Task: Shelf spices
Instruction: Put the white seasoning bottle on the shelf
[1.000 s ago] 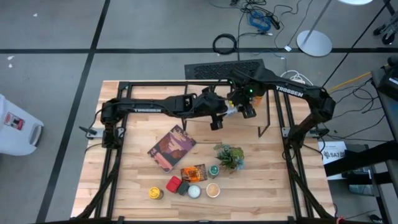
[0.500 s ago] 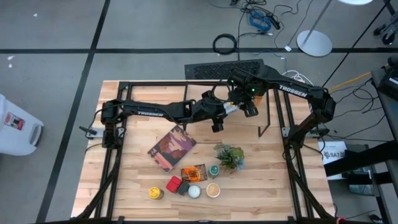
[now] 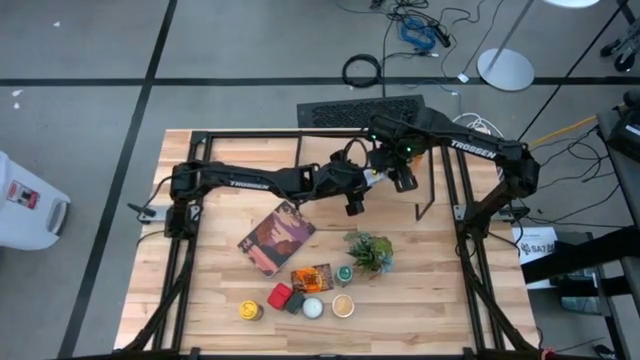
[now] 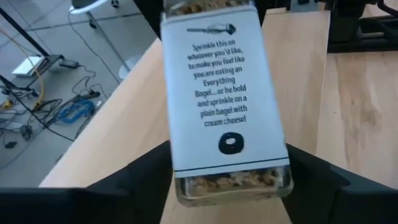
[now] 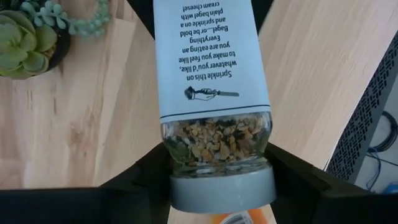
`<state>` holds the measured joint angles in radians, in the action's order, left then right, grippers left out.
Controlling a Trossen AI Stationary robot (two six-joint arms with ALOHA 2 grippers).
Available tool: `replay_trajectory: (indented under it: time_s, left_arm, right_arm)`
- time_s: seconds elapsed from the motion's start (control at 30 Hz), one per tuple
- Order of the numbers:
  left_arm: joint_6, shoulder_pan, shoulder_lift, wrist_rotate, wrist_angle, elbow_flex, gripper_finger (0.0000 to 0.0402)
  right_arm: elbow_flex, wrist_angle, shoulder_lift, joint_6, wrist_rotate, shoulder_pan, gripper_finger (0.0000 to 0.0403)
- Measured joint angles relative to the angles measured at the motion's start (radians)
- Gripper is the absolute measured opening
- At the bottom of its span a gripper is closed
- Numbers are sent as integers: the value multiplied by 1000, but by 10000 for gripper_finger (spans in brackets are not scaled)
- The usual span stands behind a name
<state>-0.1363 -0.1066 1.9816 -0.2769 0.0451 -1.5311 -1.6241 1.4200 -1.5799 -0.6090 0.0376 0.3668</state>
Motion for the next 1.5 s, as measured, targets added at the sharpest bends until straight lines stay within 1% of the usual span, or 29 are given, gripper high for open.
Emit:
replay_trajectory:
  time_s: [0.13,0.23,0.3,0.47,0.53,0.7,0.93,1.17,1.23,1.3,1.43,1.5]
  left_arm:
    - [15,0,8,19,-19,0,209]
    - [13,2,9,21,-24,-6,201]
    - [3,4,9,21,-15,-18,216]
    - [-7,4,9,20,-10,-35,281]
    - [-5,4,9,20,8,-35,295]
    - [-1,4,9,29,40,-36,300]
    - [-1,2,9,13,-16,-36,301]
    - [25,-13,9,5,-21,-36,300]
    - [25,-13,8,4,-32,-36,290]
    - [24,-13,5,2,-36,-36,269]
    - [6,-14,5,-2,-39,-36,199]
    - [-8,-14,5,-4,-42,-36,198]
  right_arm:
    - [0,17,0,12,2,-2,192]
    - [0,28,-4,16,10,-2,192]
    - [0,41,-7,16,13,-3,192]
    - [-1,42,-34,13,22,-16,192]
    - [-1,46,-44,8,44,-25,192]
    - [-1,26,-60,4,61,-29,192]
    - [-1,1,-59,-3,70,-45,192]
    - [-6,5,-58,2,77,-63,192]
    - [-22,11,-59,2,77,-68,192]
    - [-44,11,-59,2,77,-72,192]
    - [-84,13,-60,13,61,-73,192]
    - [-98,18,-61,20,61,-73,192]
